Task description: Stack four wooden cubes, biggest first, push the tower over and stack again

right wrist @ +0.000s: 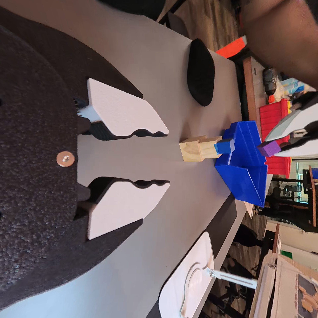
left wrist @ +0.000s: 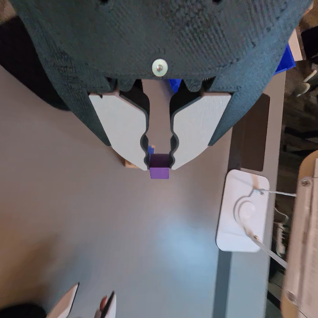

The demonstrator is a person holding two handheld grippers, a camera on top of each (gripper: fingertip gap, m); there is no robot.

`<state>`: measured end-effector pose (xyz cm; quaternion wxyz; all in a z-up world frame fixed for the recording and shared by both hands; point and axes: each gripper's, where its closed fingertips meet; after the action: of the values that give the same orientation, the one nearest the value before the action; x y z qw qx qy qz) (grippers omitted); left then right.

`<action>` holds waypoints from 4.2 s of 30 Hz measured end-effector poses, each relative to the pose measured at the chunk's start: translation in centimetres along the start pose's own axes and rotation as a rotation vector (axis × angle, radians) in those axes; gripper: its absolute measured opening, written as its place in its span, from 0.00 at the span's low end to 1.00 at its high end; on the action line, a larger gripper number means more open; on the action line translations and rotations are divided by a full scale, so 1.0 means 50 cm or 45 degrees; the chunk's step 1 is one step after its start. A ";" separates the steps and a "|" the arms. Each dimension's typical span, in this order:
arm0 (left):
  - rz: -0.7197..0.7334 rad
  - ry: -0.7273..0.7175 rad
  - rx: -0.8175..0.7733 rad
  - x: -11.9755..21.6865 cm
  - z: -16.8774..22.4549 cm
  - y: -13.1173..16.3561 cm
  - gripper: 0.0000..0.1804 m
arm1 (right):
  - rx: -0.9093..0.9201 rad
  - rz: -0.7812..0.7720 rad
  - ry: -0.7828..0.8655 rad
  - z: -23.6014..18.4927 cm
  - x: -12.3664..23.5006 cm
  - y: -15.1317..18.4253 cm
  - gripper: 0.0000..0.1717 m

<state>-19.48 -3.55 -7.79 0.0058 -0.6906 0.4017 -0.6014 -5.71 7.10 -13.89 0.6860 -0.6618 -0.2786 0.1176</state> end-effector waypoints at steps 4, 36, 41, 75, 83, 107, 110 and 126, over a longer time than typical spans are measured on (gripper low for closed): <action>-0.213 0.145 -0.009 -0.008 0.007 0.020 0.12 | 0.036 -0.013 -0.015 -0.013 -0.002 0.003 0.26; -0.713 0.451 -0.008 -0.066 0.037 0.080 0.12 | 0.042 0.015 -0.003 -0.019 -0.004 -0.006 0.30; -0.694 0.457 0.002 -0.068 0.038 0.074 0.12 | 0.043 0.011 -0.004 -0.020 -0.005 -0.004 0.30; -0.646 0.429 0.004 -0.064 0.041 0.081 0.12 | 0.034 -0.013 -0.013 -0.022 -0.014 0.008 0.29; -0.638 0.430 0.004 -0.063 0.040 0.081 0.12 | 0.035 -0.017 -0.015 -0.023 -0.015 0.010 0.29; -0.531 0.392 0.026 -0.041 0.029 0.073 0.13 | 0.031 -0.019 -0.018 -0.024 -0.016 0.012 0.29; -0.523 0.371 0.017 -0.030 0.026 0.076 0.13 | 0.030 -0.025 -0.019 -0.024 -0.018 0.014 0.29; 0.344 -0.421 0.404 0.026 -0.075 0.088 0.00 | 0.043 0.006 0.051 0.001 0.004 -0.002 0.29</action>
<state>-25.06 -5.48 -7.83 0.2597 -0.7100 0.3844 -0.5298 -5.59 7.25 -13.73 0.7023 -0.6529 -0.2611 0.1108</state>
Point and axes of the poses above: each gripper's, where its closed fingertips meet, x back along the fingers, y out of its underside, z = x × y across the jaws
